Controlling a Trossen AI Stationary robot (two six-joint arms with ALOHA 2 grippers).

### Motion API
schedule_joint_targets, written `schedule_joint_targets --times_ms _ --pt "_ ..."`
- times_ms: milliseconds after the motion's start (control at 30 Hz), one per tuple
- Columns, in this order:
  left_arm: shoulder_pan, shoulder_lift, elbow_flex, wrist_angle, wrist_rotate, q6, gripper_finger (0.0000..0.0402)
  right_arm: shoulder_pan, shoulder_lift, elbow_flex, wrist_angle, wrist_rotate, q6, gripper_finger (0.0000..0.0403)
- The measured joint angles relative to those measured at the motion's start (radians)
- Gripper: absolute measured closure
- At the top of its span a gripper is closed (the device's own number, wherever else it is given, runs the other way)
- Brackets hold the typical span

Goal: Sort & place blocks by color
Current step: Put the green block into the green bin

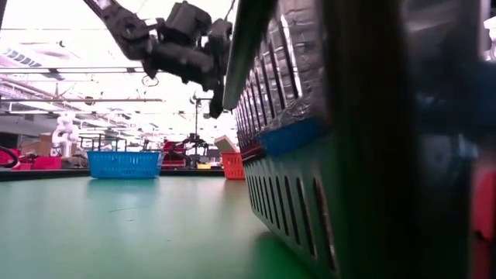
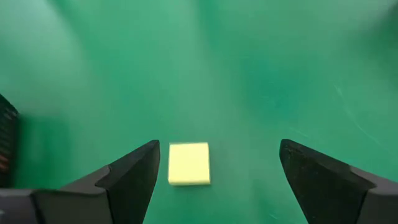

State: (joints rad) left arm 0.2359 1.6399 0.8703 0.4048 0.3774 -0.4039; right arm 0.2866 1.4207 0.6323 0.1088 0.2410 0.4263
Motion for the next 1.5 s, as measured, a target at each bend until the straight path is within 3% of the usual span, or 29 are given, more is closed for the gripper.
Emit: schedule_joint_targets --times_ms 333,767,967,1100,1500 --pt "-0.272 -0.16 0.0 -0.181 -0.027 0.069 0.0218 0.03 0.123 0.0 0.105 0.001 -0.115 0.0083" --pt "-0.522 -0.233 0.0 -0.368 -0.324 -0.022 0.0218 0.043 0.131 0.0 0.128 0.049 -0.125 0.0083" --pt "-0.611 -0.232 0.0 -0.449 -0.446 -0.127 0.0218 0.075 0.134 0.0 0.166 0.056 -0.099 0.0083" --pt "-0.668 -0.232 0.0 -0.491 -0.497 -0.188 0.0218 0.099 0.164 0.0 0.179 0.116 -0.106 0.0083" --pt "-0.758 -0.232 0.0 -0.509 -0.511 -0.259 0.0218 0.102 0.29 0.0 0.277 0.125 -0.122 0.0083"
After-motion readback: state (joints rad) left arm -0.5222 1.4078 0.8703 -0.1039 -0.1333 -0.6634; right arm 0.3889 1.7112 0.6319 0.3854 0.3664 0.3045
